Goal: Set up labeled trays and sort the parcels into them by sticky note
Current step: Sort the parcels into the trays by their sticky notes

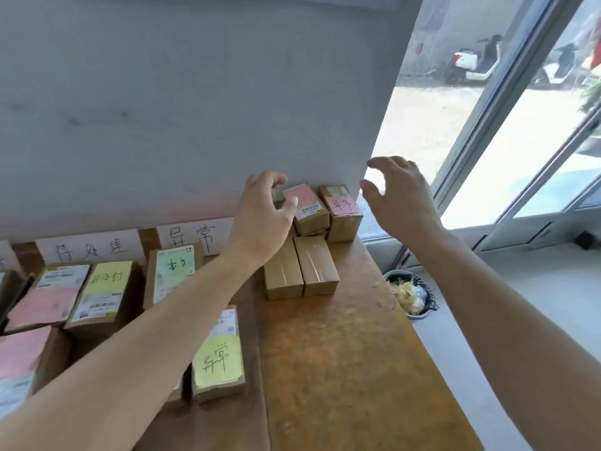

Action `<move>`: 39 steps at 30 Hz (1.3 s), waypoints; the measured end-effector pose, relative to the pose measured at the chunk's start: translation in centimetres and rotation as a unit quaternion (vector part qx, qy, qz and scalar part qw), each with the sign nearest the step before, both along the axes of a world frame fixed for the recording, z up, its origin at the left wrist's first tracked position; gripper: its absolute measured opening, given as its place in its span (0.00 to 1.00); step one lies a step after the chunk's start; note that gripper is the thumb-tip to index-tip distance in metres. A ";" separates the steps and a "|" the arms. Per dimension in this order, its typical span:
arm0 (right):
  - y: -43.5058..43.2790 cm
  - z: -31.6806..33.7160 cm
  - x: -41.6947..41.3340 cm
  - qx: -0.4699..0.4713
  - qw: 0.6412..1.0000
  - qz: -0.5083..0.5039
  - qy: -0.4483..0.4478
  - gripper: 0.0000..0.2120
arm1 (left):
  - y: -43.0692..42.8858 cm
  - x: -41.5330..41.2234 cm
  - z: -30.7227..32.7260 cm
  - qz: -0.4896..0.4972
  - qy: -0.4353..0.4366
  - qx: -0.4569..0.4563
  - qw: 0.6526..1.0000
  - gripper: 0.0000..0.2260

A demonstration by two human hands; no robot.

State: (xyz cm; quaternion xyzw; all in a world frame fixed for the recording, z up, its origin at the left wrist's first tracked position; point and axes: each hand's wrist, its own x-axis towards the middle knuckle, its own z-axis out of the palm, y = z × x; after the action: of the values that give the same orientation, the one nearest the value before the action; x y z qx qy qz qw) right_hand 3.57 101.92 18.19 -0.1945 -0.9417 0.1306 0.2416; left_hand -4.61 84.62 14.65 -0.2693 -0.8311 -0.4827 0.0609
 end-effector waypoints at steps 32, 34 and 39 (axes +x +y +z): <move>20.6 -21.6 -17.2 -0.659 0.724 -0.021 -0.203 0.23 | 18.8 -16.0 -17.2 0.075 -0.411 -0.001 0.909 0.17; 20.9 -21.7 -17.2 -0.673 0.713 -0.027 -0.195 0.23 | 18.7 -16.1 -17.3 0.068 -0.403 -0.007 0.913 0.17; 21.5 -21.1 -16.8 -0.731 0.664 -0.053 -0.150 0.17 | 18.4 -15.6 -17.0 0.056 -0.396 0.010 0.916 0.16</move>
State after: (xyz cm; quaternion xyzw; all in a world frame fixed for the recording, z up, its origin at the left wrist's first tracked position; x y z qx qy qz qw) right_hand -13.19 123.37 -2.88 -0.3749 -0.5556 0.7330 -0.1162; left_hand -20.21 103.00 -2.40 -0.0080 -0.7960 -0.5542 -0.2434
